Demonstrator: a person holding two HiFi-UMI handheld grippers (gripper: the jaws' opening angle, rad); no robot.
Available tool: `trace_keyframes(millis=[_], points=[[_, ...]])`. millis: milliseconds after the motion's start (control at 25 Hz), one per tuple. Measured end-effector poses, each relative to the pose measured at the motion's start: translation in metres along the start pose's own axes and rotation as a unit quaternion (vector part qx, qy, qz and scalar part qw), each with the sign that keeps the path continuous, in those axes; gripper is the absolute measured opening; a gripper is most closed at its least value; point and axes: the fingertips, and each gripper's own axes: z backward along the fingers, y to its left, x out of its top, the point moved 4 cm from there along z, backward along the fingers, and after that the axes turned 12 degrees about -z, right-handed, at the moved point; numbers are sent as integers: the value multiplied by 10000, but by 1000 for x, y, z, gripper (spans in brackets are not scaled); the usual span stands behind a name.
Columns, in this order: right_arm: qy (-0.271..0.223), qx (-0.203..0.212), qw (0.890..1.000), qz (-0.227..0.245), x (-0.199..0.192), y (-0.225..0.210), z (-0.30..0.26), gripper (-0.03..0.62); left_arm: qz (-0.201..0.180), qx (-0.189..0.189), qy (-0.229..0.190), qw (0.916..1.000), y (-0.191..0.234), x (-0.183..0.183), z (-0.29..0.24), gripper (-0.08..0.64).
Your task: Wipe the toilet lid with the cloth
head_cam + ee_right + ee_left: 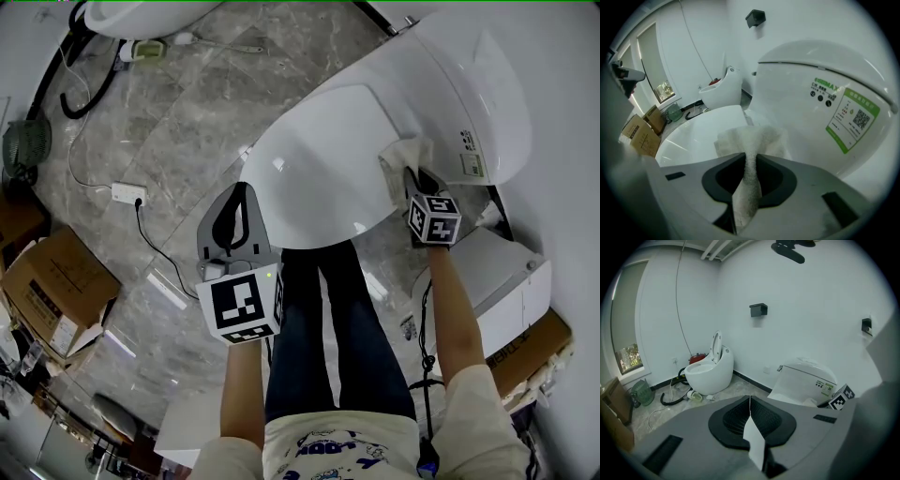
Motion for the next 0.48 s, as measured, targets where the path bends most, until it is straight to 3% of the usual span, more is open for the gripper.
trace_keyframes(millis=[480], points=[[38,24,10000,-77,-28,21,5,61,121,121,55,9998,13,-16,9,9]])
